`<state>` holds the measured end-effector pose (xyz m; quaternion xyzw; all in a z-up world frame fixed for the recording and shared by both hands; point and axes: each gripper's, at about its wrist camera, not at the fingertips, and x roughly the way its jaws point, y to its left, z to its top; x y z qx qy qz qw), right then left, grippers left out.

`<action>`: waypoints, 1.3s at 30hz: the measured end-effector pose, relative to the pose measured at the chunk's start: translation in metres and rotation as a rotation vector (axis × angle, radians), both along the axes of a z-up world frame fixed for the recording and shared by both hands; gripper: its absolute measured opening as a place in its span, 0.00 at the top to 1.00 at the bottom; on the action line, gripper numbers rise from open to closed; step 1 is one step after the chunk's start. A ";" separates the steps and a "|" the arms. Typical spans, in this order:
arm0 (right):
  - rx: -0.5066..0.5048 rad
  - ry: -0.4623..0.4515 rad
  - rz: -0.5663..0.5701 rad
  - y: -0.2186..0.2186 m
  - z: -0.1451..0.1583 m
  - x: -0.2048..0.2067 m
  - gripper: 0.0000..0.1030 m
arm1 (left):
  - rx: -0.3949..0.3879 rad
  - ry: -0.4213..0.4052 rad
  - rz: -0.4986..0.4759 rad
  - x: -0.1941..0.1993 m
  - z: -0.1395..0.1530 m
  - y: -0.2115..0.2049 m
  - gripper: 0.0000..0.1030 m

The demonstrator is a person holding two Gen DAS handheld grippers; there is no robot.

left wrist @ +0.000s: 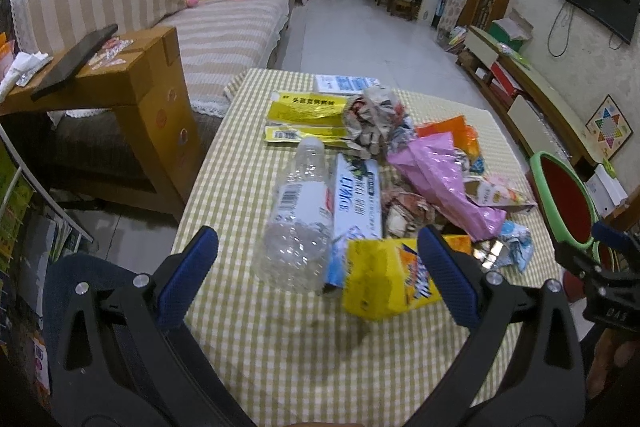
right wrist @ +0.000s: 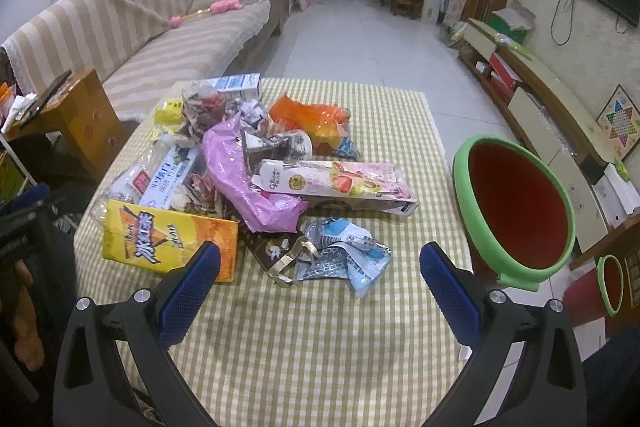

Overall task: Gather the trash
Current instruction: 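Grasp the clear plastic bottle with the left tool while the right tool grasps the pink-white drink carton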

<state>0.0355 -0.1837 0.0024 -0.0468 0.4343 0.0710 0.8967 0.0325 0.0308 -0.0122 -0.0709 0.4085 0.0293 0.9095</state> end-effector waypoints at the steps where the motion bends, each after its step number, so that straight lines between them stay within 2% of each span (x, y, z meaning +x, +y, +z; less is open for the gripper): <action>1: -0.002 0.009 0.002 -0.001 -0.002 0.005 0.07 | -0.011 0.018 -0.001 0.005 -0.002 0.003 0.05; 6: -0.031 0.038 0.016 -0.007 -0.011 0.024 0.07 | -0.060 0.100 -0.008 0.033 -0.014 0.020 0.05; 11: -0.102 0.077 0.058 -0.008 -0.029 0.049 0.07 | -0.050 0.162 -0.017 0.055 -0.028 0.029 0.05; 21: -0.364 0.042 0.182 -0.002 -0.065 0.083 0.07 | -0.066 0.274 -0.036 0.078 -0.056 0.038 0.05; 23: -0.422 0.022 0.225 0.003 -0.072 0.087 0.07 | -0.073 0.293 -0.036 0.083 -0.061 0.039 0.09; 29: -0.451 0.039 0.272 -0.006 -0.086 0.106 0.07 | -0.112 0.344 -0.039 0.099 -0.075 0.044 0.18; 34: -0.493 0.035 0.341 -0.003 -0.093 0.119 0.20 | -0.157 0.349 -0.051 0.106 -0.081 0.046 0.39; 35: -0.503 0.034 0.359 -0.001 -0.093 0.120 0.26 | -0.168 0.353 -0.059 0.107 -0.083 0.045 0.42; 38: -0.538 0.022 0.409 0.007 -0.099 0.124 0.33 | -0.164 0.353 -0.072 0.105 -0.088 0.041 0.44; 39: -0.542 0.021 0.420 0.008 -0.101 0.125 0.43 | -0.166 0.352 -0.072 0.105 -0.087 0.041 0.44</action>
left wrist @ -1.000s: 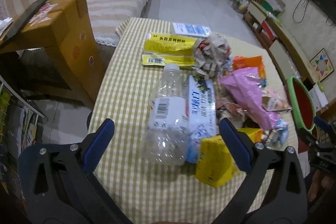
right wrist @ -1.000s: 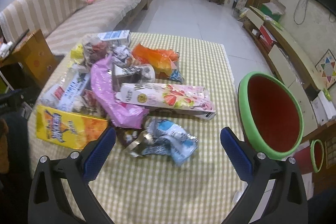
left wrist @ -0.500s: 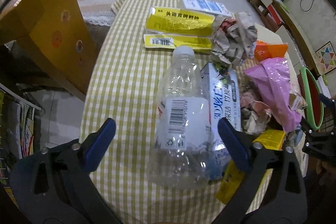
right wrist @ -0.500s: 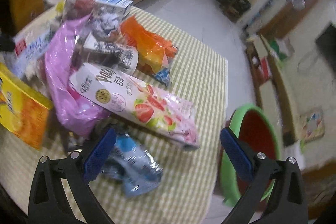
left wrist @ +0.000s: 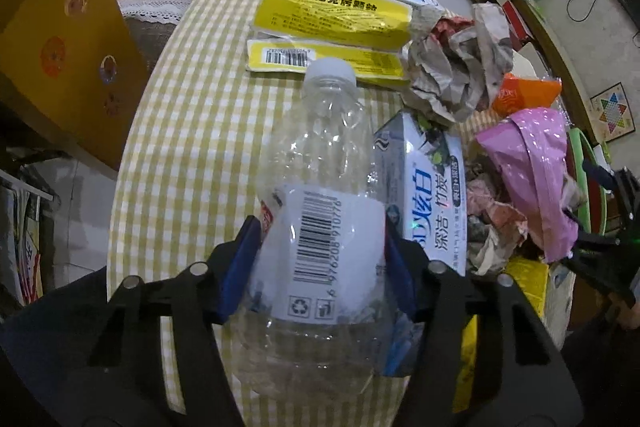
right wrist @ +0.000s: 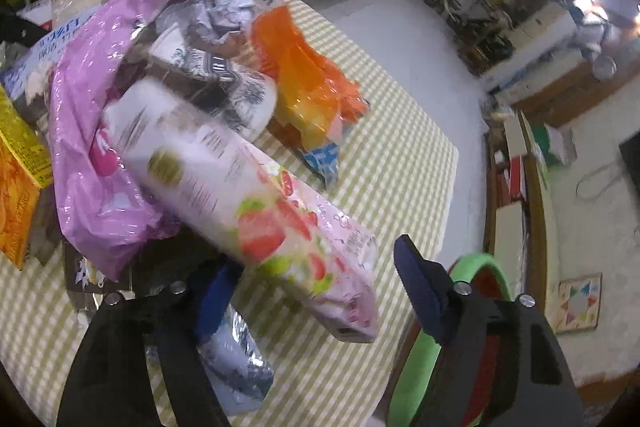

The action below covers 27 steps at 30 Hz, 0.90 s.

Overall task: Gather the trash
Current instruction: 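Grasp the clear plastic bottle with the left tool while the right tool grasps the pink-white drink carton, then carry bottle and carton over the green bin and open both tools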

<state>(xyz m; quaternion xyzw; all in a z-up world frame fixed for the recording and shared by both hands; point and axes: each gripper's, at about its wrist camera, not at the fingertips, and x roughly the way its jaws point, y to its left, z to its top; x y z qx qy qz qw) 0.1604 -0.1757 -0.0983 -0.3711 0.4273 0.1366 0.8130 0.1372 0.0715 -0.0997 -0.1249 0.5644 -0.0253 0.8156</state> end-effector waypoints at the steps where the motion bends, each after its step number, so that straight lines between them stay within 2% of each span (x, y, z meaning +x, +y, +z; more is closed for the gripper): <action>1: -0.003 0.012 0.005 0.002 -0.001 0.002 0.50 | -0.004 0.000 0.002 0.000 0.000 0.001 0.45; 2: -0.003 0.024 0.000 0.001 -0.002 0.004 0.61 | -0.004 -0.004 0.008 0.000 0.000 0.004 0.46; 3: 0.009 0.032 -0.006 -0.001 -0.002 0.006 0.67 | -0.003 -0.009 0.015 -0.002 0.002 0.006 0.46; 11: 0.174 0.037 -0.025 -0.018 0.034 0.001 0.80 | 0.007 -0.073 0.045 -0.010 0.023 0.013 0.48; 18: 0.407 0.103 -0.051 -0.028 0.069 -0.012 0.82 | 0.016 -0.122 0.067 -0.028 0.045 0.011 0.48; 27: 0.576 0.121 -0.099 -0.042 0.104 -0.033 0.84 | 0.035 -0.185 0.069 -0.046 0.073 0.006 0.48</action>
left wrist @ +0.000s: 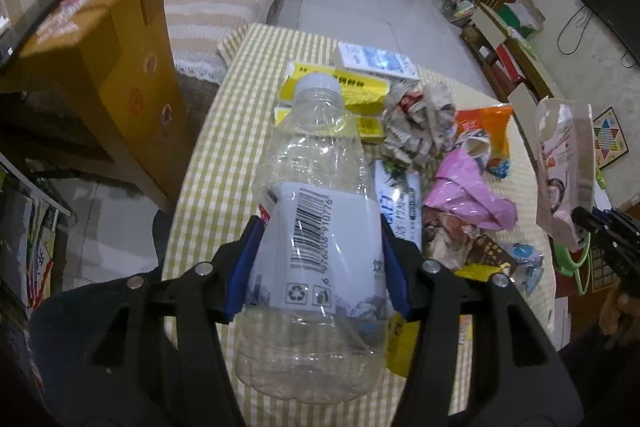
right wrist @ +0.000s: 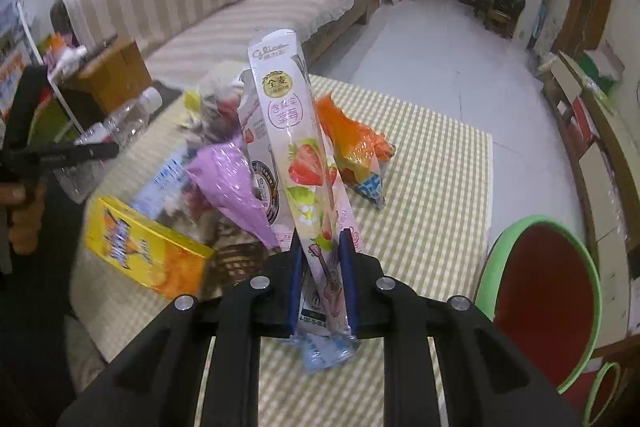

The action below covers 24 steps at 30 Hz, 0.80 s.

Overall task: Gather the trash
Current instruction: 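Carry bottle and carton over the green bin and open both tools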

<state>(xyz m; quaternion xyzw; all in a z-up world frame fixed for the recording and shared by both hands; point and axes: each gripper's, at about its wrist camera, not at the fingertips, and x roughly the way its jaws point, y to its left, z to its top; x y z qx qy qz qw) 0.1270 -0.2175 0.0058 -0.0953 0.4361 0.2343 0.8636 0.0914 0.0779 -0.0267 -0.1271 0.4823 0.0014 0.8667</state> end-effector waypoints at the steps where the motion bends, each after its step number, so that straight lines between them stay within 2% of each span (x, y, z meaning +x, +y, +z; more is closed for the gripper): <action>1: 0.014 -0.003 -0.008 -0.003 0.004 -0.002 0.84 | 0.004 -0.011 -0.005 -0.001 0.005 -0.002 0.48; 8: 0.064 -0.034 -0.081 -0.023 0.025 -0.015 0.84 | 0.014 -0.062 -0.053 -0.005 0.034 -0.019 0.48; 14: 0.087 -0.063 -0.201 -0.063 0.036 -0.018 0.84 | 0.020 -0.086 -0.131 0.002 0.050 -0.052 0.48; 24: 0.110 -0.069 -0.456 -0.163 0.043 -0.031 0.84 | 0.009 -0.116 -0.312 0.027 0.069 -0.149 0.48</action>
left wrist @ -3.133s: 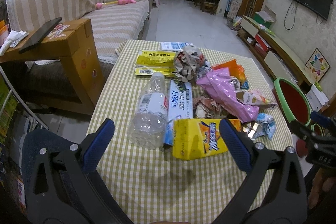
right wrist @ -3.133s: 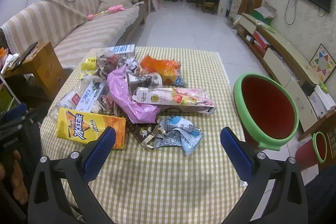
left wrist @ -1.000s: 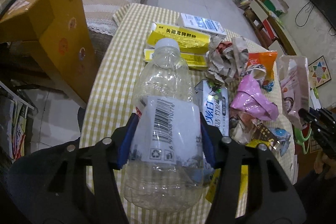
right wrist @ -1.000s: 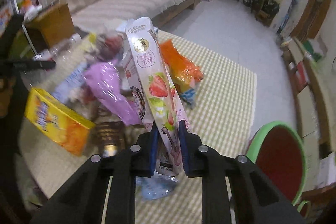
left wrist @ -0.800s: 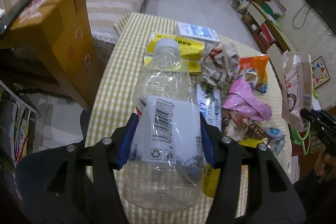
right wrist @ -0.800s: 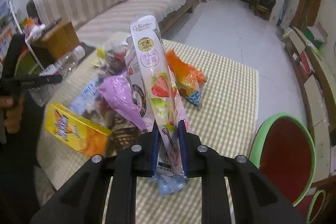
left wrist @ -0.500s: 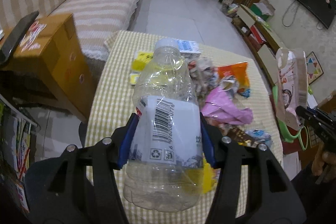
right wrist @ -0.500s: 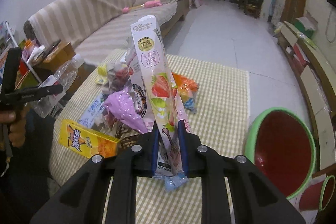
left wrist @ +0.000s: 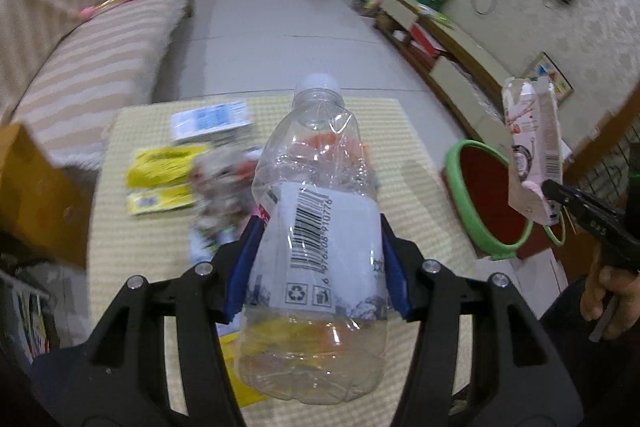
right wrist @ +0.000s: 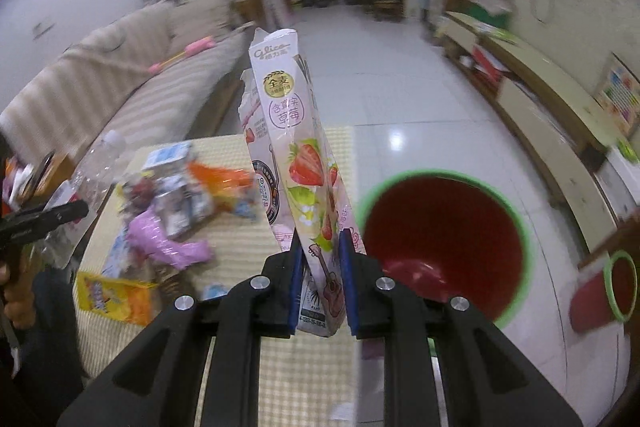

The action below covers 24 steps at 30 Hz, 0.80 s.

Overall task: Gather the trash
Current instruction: 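Carry bottle and carton over the green bin and open both tools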

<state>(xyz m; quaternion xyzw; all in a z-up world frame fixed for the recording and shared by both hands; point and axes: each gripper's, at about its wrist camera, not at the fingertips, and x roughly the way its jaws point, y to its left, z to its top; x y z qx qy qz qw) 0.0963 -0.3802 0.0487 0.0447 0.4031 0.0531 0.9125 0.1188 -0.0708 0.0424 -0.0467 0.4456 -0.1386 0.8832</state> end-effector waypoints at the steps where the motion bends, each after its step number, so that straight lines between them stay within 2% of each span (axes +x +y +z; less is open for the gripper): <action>1: 0.002 -0.001 -0.018 -0.008 0.001 -0.001 0.84 | -0.003 -0.003 -0.023 0.003 0.002 -0.013 0.48; 11: 0.034 -0.007 -0.222 -0.097 0.006 -0.012 0.84 | -0.035 -0.011 -0.223 0.030 0.013 -0.128 0.48; 17: 0.089 0.011 -0.292 -0.119 -0.004 -0.009 0.84 | -0.034 -0.040 -0.315 0.044 0.016 -0.188 0.48; 24: 0.100 0.044 -0.322 -0.128 -0.018 0.001 0.84 | -0.037 -0.005 -0.374 0.061 0.008 -0.240 0.48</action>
